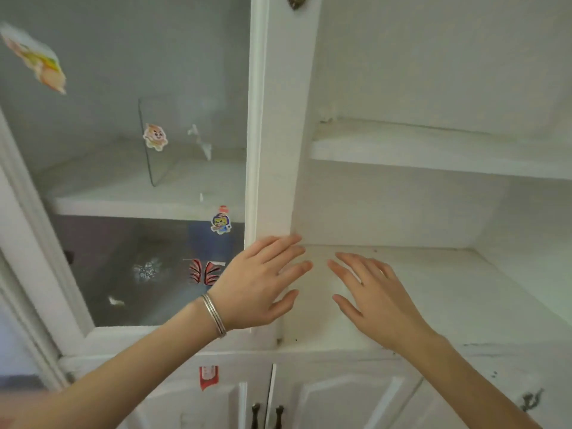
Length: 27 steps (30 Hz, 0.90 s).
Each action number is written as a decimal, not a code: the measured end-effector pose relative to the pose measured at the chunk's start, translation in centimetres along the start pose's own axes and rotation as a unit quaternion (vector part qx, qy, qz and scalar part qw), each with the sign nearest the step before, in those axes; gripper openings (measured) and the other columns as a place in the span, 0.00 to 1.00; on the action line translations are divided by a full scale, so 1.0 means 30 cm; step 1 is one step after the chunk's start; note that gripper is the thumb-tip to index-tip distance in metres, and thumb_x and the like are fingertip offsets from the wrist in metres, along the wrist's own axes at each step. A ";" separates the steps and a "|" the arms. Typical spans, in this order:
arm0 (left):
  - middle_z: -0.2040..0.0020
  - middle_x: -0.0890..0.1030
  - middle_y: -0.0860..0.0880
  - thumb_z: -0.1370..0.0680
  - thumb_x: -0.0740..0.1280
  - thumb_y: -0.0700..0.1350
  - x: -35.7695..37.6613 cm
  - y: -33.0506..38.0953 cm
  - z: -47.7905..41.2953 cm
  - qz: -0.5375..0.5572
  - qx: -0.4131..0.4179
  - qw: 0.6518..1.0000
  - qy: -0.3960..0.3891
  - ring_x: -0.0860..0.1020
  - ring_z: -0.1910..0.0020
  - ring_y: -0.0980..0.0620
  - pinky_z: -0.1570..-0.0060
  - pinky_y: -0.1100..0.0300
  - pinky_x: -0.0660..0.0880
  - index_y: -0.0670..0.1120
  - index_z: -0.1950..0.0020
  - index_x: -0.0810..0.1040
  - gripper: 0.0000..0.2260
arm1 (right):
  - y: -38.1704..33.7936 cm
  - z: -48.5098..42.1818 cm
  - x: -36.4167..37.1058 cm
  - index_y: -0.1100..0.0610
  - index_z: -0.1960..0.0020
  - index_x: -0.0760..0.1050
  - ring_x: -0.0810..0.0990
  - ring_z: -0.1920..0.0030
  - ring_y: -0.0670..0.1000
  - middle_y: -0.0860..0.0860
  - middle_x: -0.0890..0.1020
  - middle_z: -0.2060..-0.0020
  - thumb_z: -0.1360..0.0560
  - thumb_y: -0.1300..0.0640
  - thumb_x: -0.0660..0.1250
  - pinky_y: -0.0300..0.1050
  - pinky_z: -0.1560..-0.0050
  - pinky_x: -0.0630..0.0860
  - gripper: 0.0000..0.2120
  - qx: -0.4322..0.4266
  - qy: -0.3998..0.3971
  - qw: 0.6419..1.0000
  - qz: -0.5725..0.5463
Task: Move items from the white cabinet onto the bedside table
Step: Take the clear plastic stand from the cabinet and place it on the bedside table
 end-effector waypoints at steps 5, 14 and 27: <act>0.36 0.77 0.45 0.24 0.62 0.49 -0.125 -0.042 -0.127 -0.066 -0.020 0.997 0.044 0.66 0.30 0.45 0.33 0.53 0.62 0.45 0.38 0.78 0.17 | 0.069 -0.115 -0.173 0.57 0.32 0.69 0.70 0.34 0.55 0.54 0.73 0.35 0.23 0.47 0.55 0.55 0.38 0.65 0.23 -0.086 0.114 0.989 -0.039; 0.39 0.79 0.45 0.24 0.61 0.42 -0.288 -0.111 -0.226 -0.186 0.026 0.980 0.070 0.72 0.33 0.46 0.32 0.50 0.64 0.42 0.42 0.81 0.14 | 0.076 -0.223 -0.412 0.59 0.35 0.73 0.74 0.44 0.56 0.55 0.76 0.41 0.26 0.51 0.62 0.50 0.48 0.69 0.22 -0.147 0.284 0.944 -0.080; 0.46 0.80 0.44 0.28 0.62 0.43 -0.269 -0.093 -0.222 -0.261 0.086 0.960 0.046 0.72 0.37 0.44 0.29 0.48 0.59 0.42 0.46 0.81 0.14 | 0.075 -0.294 -0.403 0.58 0.28 0.64 0.69 0.35 0.57 0.58 0.72 0.36 0.26 0.47 0.60 0.58 0.32 0.60 0.30 -0.092 0.252 0.963 0.000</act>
Point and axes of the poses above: each hand's wrist, its own z-axis away from the middle knuckle, its own x-axis out of the palm, y = z × x, the point moved 9 cm from there along -z, towards the middle knuckle
